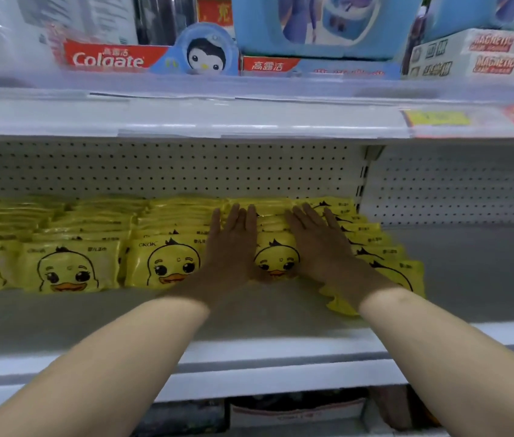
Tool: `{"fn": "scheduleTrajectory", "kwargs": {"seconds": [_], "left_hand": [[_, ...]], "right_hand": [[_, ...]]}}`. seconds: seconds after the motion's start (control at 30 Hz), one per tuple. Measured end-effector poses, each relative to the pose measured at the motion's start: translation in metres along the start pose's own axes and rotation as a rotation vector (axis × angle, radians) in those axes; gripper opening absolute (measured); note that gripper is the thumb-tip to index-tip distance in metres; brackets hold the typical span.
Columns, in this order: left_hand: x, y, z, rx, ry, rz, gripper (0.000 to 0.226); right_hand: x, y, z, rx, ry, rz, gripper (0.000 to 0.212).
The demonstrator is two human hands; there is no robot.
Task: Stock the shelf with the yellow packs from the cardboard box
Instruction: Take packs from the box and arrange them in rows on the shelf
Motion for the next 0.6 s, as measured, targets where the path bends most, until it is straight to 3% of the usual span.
{"fn": "scheduleTrajectory", "kwargs": {"seconds": [0.17, 0.6], "left_hand": [[-0.008, -0.007, 0.006, -0.057, -0.022, 0.004, 0.150], [-0.010, -0.024, 0.018, -0.134, -0.110, -0.013, 0.157]], "right_hand": [[-0.001, 0.004, 0.004, -0.009, -0.114, 0.083, 0.137], [-0.001, 0.000, 0.018, 0.090, -0.166, 0.104, 0.148]]}}
Point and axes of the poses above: each hand's wrist, its own z-axis towards the middle knuckle, its own x-axis out of the back of the hand, y = z × x, the point moved 5 cm from there along z, towards the middle knuckle, and after that the axes turned 3 degrees about -x, right-handed, at the moved point
